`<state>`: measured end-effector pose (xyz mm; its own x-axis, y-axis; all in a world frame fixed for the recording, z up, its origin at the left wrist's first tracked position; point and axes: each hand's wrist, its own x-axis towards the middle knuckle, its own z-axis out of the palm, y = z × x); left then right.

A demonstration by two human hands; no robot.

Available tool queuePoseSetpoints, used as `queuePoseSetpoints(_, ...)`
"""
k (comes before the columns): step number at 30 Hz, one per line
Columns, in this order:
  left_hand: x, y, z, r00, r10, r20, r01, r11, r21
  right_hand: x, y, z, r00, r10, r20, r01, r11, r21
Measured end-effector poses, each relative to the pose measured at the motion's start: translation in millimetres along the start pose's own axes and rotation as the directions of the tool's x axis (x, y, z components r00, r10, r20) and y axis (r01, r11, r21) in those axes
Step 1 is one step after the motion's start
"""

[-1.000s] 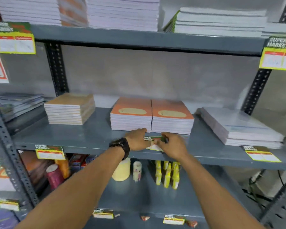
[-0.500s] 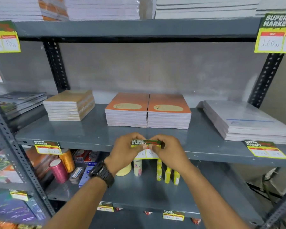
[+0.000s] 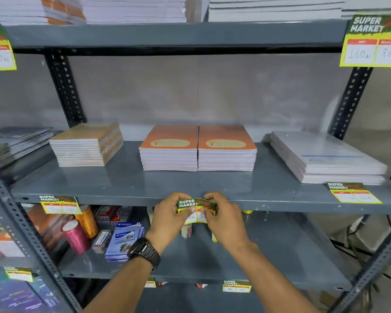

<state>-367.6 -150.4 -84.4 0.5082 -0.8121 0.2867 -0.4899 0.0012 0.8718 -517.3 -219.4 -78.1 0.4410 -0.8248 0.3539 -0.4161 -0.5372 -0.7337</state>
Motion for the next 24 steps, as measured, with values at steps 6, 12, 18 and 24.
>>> queuePoseSetpoints(6, -2.2, 2.3, 4.6, 0.996, 0.083, -0.045, -0.078, 0.991, 0.107, -0.7, -4.4, 3.6, 0.999, -0.027, -0.019, 0.026, 0.997, -0.078)
queuePoseSetpoints(12, 3.8, 0.0, 6.1, 0.983, 0.157, -0.090, -0.134, 0.966, 0.222, 2.5, -4.4, 8.6, 0.995, -0.076, -0.066, 0.068, 0.991, -0.114)
queuePoseSetpoints(18, 5.1, 5.2, 0.8, 0.986, 0.143, -0.081, -0.100, 0.913, 0.396, 5.6, -8.0, 8.9, 0.991, -0.071, -0.111, 0.046, 0.977, -0.208)
queuePoseSetpoints(24, 11.4, 4.7, -11.8, 0.961, 0.274, -0.046, -0.172, 0.717, 0.675, 17.3, -9.2, -1.8, 0.993, -0.076, -0.087, 0.043, 0.944, -0.326)
